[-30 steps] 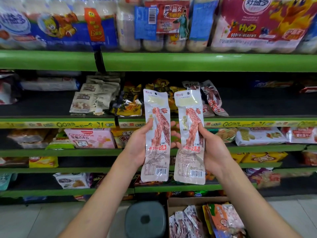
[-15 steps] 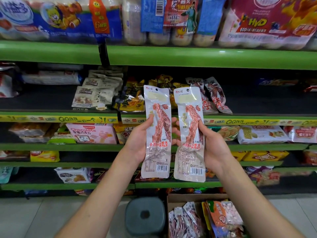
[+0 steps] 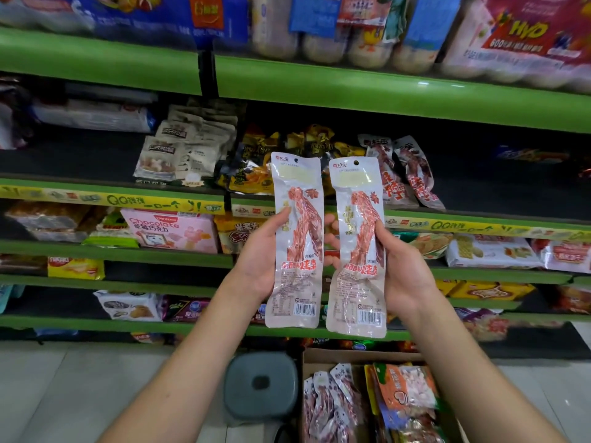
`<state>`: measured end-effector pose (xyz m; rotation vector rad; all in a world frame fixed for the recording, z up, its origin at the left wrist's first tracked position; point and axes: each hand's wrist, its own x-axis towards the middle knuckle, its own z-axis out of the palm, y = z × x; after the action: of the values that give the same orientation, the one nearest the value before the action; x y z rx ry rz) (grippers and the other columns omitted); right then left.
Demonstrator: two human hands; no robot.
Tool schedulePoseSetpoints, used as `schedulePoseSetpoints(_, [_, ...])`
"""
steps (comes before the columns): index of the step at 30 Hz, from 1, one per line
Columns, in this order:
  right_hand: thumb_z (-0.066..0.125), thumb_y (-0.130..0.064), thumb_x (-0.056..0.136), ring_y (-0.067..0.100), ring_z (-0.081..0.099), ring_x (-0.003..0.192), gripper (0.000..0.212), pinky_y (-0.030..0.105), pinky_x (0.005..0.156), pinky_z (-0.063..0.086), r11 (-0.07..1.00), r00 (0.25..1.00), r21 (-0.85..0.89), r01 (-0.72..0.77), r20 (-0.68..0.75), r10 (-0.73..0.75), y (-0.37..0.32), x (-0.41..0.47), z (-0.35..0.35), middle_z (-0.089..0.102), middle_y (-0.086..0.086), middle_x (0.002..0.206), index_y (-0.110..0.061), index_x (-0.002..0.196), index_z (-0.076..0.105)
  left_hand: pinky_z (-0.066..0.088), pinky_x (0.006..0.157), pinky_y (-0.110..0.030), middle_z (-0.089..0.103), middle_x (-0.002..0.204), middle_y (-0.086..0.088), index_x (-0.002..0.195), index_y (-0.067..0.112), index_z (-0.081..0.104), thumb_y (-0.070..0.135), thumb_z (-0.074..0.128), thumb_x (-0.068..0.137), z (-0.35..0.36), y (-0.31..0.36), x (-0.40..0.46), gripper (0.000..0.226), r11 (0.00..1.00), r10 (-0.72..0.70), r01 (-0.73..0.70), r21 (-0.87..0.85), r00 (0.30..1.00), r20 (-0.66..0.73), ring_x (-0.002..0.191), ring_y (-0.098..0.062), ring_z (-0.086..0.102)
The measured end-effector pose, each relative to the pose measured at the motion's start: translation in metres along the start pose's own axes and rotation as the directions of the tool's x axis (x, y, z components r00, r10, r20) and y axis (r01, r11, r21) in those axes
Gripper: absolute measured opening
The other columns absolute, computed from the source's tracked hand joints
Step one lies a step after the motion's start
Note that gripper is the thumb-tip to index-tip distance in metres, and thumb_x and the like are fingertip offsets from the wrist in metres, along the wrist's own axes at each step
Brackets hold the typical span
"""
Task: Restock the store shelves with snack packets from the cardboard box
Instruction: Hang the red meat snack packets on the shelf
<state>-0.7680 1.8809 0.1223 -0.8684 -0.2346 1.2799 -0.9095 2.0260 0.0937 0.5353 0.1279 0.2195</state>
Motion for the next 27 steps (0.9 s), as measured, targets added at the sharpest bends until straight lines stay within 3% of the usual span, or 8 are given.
schedulePoseSetpoints(6, [0.051,-0.036,0.095,0.034,0.066,0.116,0.041,0.055,0.102,0.048,1.000,0.999,-0.004,-0.005,-0.038,0.005,-0.001,-0.001,-0.003,0.067,0.019,0.128,-0.010,0.114,0.075,0.055,0.087,-0.054,0.068,0.119,-0.022,0.124,-0.007,0.066,0.042,0.052,0.095,-0.002,-0.007,0.008,0.058,0.998,0.015,-0.018,-0.052,0.998,-0.059,0.096,-0.036,0.068])
schedulePoseSetpoints(11, [0.055,-0.041,0.090,0.032,0.064,0.120,0.042,0.044,0.097,0.050,0.999,0.997,-0.034,-0.015,-0.073,0.013,-0.006,-0.005,-0.010,0.066,0.017,0.131,-0.014,0.117,0.074,0.059,0.079,-0.048,0.070,0.121,-0.020,0.119,0.008,0.074,0.050,0.046,0.094,-0.001,-0.011,0.014,0.057,0.998,0.039,-0.042,-0.039,0.996,-0.075,0.095,-0.034,0.071])
schedulePoseSetpoints(14, [0.057,-0.048,0.086,0.033,0.068,0.111,0.047,0.040,0.082,0.056,1.000,0.996,-0.017,-0.003,-0.090,0.001,-0.009,-0.008,-0.019,0.067,0.015,0.129,-0.016,0.117,0.075,0.056,0.077,-0.044,0.071,0.118,-0.020,0.118,0.014,0.075,0.057,0.035,0.100,0.000,-0.016,0.016,0.062,0.998,0.026,-0.032,-0.046,0.993,-0.117,0.092,-0.033,0.072])
schedulePoseSetpoints(17, [0.057,-0.040,0.084,0.029,0.062,0.082,0.052,0.035,0.064,0.047,0.997,0.996,0.079,-0.011,-0.090,0.018,-0.013,-0.009,-0.028,0.067,0.019,0.118,-0.009,0.124,0.069,0.048,0.056,-0.030,0.075,0.098,-0.015,0.112,0.011,0.071,0.047,0.039,0.102,0.010,-0.026,0.021,0.049,0.998,0.052,-0.044,0.037,0.966,-0.252,0.070,-0.024,0.064])
schedulePoseSetpoints(20, [0.039,-0.034,0.093,0.024,0.052,0.076,0.053,0.032,0.062,0.042,0.993,0.998,0.113,-0.029,-0.052,0.036,-0.019,-0.008,-0.033,0.061,0.028,0.130,-0.009,0.138,0.055,0.041,0.045,-0.022,0.063,0.078,-0.005,0.102,0.014,0.061,0.024,0.058,0.092,0.021,-0.032,0.028,0.014,0.986,0.138,-0.097,0.133,0.929,-0.344,0.055,-0.014,0.052])
schedulePoseSetpoints(22, [0.037,-0.032,0.096,0.024,0.053,0.076,0.052,0.033,0.063,0.044,0.994,0.998,0.108,0.002,-0.065,0.005,-0.025,-0.011,-0.037,0.065,0.027,0.125,-0.009,0.140,0.052,0.043,0.045,-0.022,0.059,0.075,-0.002,0.099,0.015,0.064,0.017,0.065,0.086,0.029,-0.034,0.030,0.013,0.977,0.175,-0.120,0.176,0.924,-0.341,0.056,-0.013,0.052])
schedulePoseSetpoints(24, [0.041,-0.033,0.098,0.025,0.056,0.075,0.049,0.033,0.063,0.045,0.997,0.995,0.069,0.037,-0.095,-0.030,-0.035,-0.015,-0.043,0.069,0.022,0.115,-0.009,0.140,0.052,0.048,0.048,-0.021,0.068,0.076,-0.001,0.101,0.017,0.066,0.013,0.069,0.084,0.039,-0.036,0.034,0.018,0.951,0.223,-0.124,0.284,0.910,-0.348,0.060,-0.014,0.060])
schedulePoseSetpoints(27, [0.041,-0.033,0.097,0.027,0.063,0.069,0.046,0.033,0.058,0.050,0.998,0.990,-0.012,0.064,-0.129,-0.065,-0.057,-0.031,-0.059,0.072,0.019,0.100,-0.006,0.131,0.058,0.057,0.055,-0.026,0.079,0.095,-0.007,0.114,0.029,0.060,0.009,0.071,0.088,0.062,-0.043,0.048,0.035,0.872,0.320,-0.082,0.482,0.841,-0.436,0.074,-0.019,0.075])
